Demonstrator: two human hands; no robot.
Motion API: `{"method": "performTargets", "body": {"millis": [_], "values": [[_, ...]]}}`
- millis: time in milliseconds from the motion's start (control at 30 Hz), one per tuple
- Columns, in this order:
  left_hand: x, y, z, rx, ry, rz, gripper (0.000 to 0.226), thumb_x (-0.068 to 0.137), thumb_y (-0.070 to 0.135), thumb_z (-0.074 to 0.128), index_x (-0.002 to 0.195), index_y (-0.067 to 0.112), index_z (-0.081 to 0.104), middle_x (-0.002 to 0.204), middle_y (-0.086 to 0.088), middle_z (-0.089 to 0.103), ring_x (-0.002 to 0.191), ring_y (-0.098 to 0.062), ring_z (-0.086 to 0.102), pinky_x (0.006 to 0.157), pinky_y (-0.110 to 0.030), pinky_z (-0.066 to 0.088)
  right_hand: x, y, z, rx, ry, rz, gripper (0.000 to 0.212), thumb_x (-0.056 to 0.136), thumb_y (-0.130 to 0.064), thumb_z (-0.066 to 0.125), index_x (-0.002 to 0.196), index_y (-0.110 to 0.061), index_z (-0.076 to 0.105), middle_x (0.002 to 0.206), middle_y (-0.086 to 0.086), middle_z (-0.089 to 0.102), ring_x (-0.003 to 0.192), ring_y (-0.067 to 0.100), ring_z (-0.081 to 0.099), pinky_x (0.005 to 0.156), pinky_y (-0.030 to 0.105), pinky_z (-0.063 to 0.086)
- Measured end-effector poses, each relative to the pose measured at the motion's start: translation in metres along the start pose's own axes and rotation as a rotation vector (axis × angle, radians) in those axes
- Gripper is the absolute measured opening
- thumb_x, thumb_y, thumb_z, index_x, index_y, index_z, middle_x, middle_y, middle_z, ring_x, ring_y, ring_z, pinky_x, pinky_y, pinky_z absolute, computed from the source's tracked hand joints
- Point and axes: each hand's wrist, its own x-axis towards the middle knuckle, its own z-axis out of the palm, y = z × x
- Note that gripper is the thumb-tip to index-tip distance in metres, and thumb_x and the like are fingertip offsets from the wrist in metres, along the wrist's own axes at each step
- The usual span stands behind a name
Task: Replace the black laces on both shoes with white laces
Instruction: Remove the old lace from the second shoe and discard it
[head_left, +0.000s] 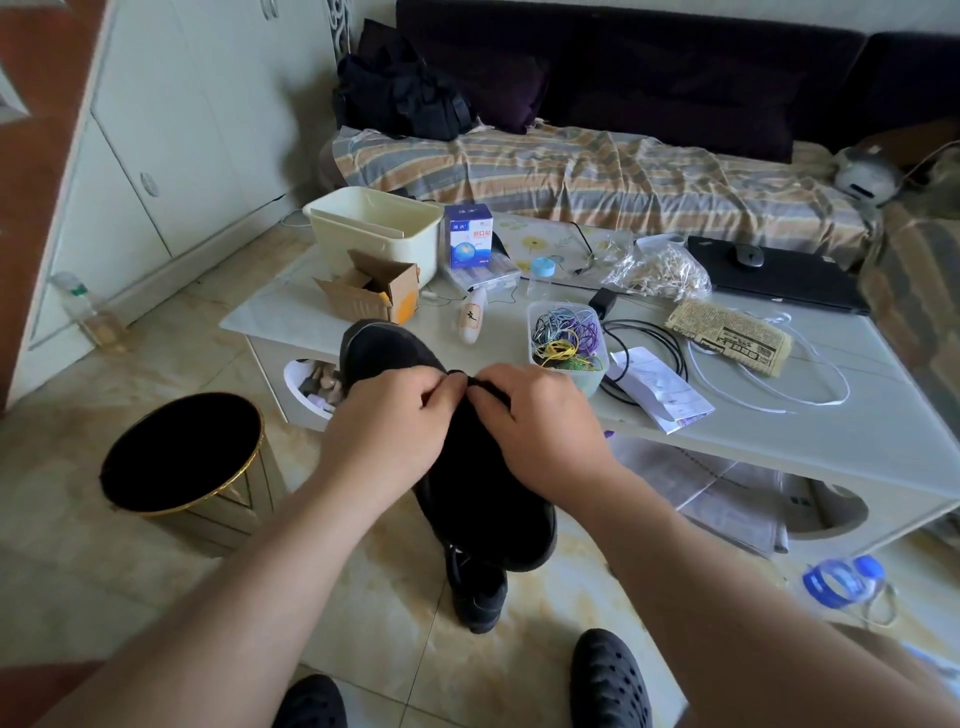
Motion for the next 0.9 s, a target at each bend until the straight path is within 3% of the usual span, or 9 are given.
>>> {"method": "performTargets", "body": {"millis": [100, 167, 267, 367, 467, 533, 633, 767, 900], "values": [[-0.003, -0.001, -0.003, -0.113, -0.004, 0.121, 0.038, 0.106, 0.043, 0.051, 0.074, 0.026, 0.062, 0.064, 0.006, 0.061, 0.068, -0.013, 0.059, 0.061, -0.033, 0.044, 0.002, 0.004, 0.002, 0.034, 0.033, 0.067, 0.024, 0.099, -0.036, 0.051, 0.106, -0.023, 0.071, 0.095, 0.000, 0.072, 0.088, 0.029, 0.064, 0.074, 0.043, 0.052], [-0.006, 0.004, -0.012, -0.556, -0.103, 0.114, 0.038, 0.105, 0.033, 0.054, 0.070, 0.020, 0.063, 0.065, 0.005, 0.058, 0.067, -0.009, 0.054, 0.064, -0.025, 0.042, 0.007, 0.014, -0.004, 0.043, 0.053, 0.234, 0.023, 0.100, -0.034, 0.052, 0.103, -0.021, 0.071, 0.095, 0.004, 0.072, 0.091, 0.030, 0.064, 0.074, 0.039, 0.050], [-0.006, 0.007, -0.025, -1.256, -0.329, -0.042, 0.034, 0.085, 0.023, 0.046, 0.052, 0.014, 0.049, 0.061, -0.009, 0.036, 0.070, -0.024, 0.053, 0.066, -0.042, 0.043, 0.010, 0.020, -0.011, 0.020, 0.043, 0.315, 0.022, 0.101, -0.032, 0.054, 0.101, -0.018, 0.071, 0.094, 0.006, 0.071, 0.090, 0.031, 0.062, 0.069, 0.036, 0.044], [-0.008, 0.006, -0.017, -0.942, -0.293, -0.225, 0.038, 0.091, 0.034, 0.051, 0.062, 0.011, 0.063, 0.058, -0.011, 0.046, 0.058, -0.028, 0.055, 0.053, -0.035, 0.049, 0.006, 0.010, -0.011, -0.041, 0.072, 0.208, 0.022, 0.102, -0.034, 0.056, 0.107, -0.021, 0.073, 0.097, 0.005, 0.073, 0.090, 0.030, 0.062, 0.068, 0.036, 0.042], [-0.008, 0.008, -0.006, -0.316, -0.104, -0.116, 0.045, 0.100, 0.052, 0.049, 0.072, 0.020, 0.064, 0.057, 0.001, 0.059, 0.062, -0.024, 0.061, 0.059, -0.035, 0.046, 0.002, 0.003, -0.005, -0.028, 0.091, 0.113, 0.019, 0.101, -0.034, 0.057, 0.105, -0.022, 0.072, 0.095, 0.003, 0.073, 0.089, 0.030, 0.064, 0.071, 0.040, 0.049], [-0.006, 0.007, -0.002, -0.192, -0.083, -0.080, 0.050, 0.101, 0.058, 0.047, 0.068, 0.022, 0.057, 0.055, 0.005, 0.056, 0.064, -0.020, 0.060, 0.059, -0.036, 0.040, -0.002, -0.001, -0.002, -0.045, 0.083, 0.039, 0.019, 0.101, -0.034, 0.056, 0.105, -0.023, 0.071, 0.093, 0.001, 0.072, 0.087, 0.029, 0.064, 0.071, 0.042, 0.051], [-0.003, 0.001, 0.001, -0.191, -0.054, -0.045, 0.058, 0.101, 0.063, 0.049, 0.067, 0.016, 0.053, 0.051, 0.004, 0.048, 0.054, -0.017, 0.051, 0.055, -0.035, 0.035, -0.005, -0.004, 0.003, -0.062, 0.073, -0.018, 0.020, 0.100, -0.033, 0.052, 0.104, -0.022, 0.069, 0.090, -0.001, 0.070, 0.084, 0.030, 0.064, 0.068, 0.045, 0.052], [-0.007, 0.001, -0.002, -0.265, -0.073, 0.029, 0.033, 0.099, 0.050, 0.059, 0.077, 0.028, 0.068, 0.062, 0.000, 0.060, 0.060, -0.014, 0.054, 0.059, -0.035, 0.040, -0.003, 0.000, 0.003, 0.022, 0.070, 0.051, 0.024, 0.099, -0.036, 0.051, 0.106, -0.024, 0.071, 0.094, -0.001, 0.072, 0.088, 0.027, 0.065, 0.073, 0.043, 0.053], [-0.012, 0.004, -0.022, -0.954, -0.422, 0.119, 0.022, 0.064, 0.026, 0.066, 0.047, 0.021, 0.053, 0.053, -0.006, 0.037, 0.063, -0.020, 0.035, 0.064, -0.040, 0.022, 0.004, 0.017, -0.004, 0.045, 0.065, 0.312, 0.020, 0.101, -0.032, 0.056, 0.101, -0.020, 0.072, 0.090, 0.005, 0.072, 0.087, 0.030, 0.062, 0.069, 0.036, 0.044]]}}
